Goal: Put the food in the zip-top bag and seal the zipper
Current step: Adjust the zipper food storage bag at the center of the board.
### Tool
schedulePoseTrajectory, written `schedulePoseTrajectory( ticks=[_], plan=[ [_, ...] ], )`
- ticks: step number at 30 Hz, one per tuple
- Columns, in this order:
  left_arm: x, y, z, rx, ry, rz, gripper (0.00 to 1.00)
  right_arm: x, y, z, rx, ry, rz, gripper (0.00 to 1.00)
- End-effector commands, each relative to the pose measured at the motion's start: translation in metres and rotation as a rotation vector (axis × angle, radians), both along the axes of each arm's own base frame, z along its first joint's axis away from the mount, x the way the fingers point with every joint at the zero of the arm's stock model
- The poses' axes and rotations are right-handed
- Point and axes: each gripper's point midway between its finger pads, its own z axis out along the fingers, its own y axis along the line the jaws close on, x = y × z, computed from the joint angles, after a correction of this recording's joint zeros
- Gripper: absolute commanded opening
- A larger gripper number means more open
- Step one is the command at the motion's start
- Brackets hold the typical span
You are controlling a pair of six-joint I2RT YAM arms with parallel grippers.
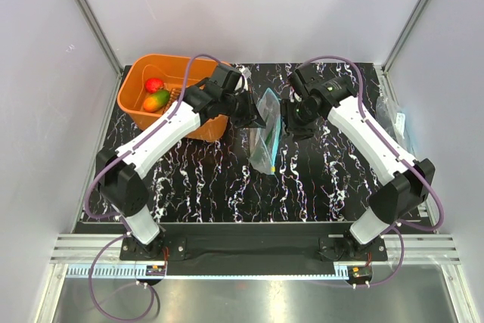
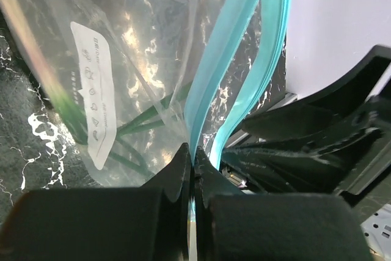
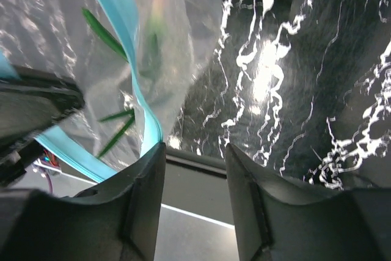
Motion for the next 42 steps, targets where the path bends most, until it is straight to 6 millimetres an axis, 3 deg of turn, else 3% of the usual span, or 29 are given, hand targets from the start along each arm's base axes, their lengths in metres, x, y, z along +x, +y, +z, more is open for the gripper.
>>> schedulePoseTrajectory(
  ticks=[1, 6, 16, 22, 32, 36, 38, 40, 42],
  plan=[
    [0.004, -0.012, 0.028, -0.085, -0.04, -0.03, 0.0, 0.018, 0.01, 0.028, 0.06, -0.136, -0.01, 0.5],
    [0.005, -0.012, 0.029, -0.08, -0.04, -0.031, 0.0, 0.027, 0.019, 0.045, 0.1, -0.182, 0.003, 0.47],
    [0.011, -0.011, 0.026, -0.083, -0.031, -0.015, 0.0, 0.02, 0.035, 0.044, 0.188, -0.152, 0.052, 0.47],
    [0.013, -0.01, 0.025, -0.085, -0.029, -0.003, 0.0, 0.019, 0.036, 0.058, 0.22, -0.208, 0.068, 0.47],
    [0.018, -0.009, 0.026, -0.081, -0.031, 0.016, 0.0, 0.016, 0.037, 0.044, 0.211, -0.177, 0.09, 0.45],
    [0.018, -0.009, 0.026, -0.077, -0.03, 0.016, 0.0, 0.021, 0.022, 0.025, 0.11, -0.148, 0.045, 0.42],
    [0.018, -0.009, 0.027, -0.076, -0.033, 0.018, 0.0, 0.021, 0.017, 0.016, 0.065, -0.127, 0.038, 0.35],
    [0.018, -0.009, 0.028, -0.075, -0.033, 0.017, 0.0, 0.023, 0.01, 0.014, 0.026, -0.134, 0.024, 0.16],
    [0.024, -0.005, 0.025, -0.029, -0.053, 0.028, 0.0, 0.028, 0.0, 0.027, -0.021, -0.166, 0.0, 0.0]
  ],
)
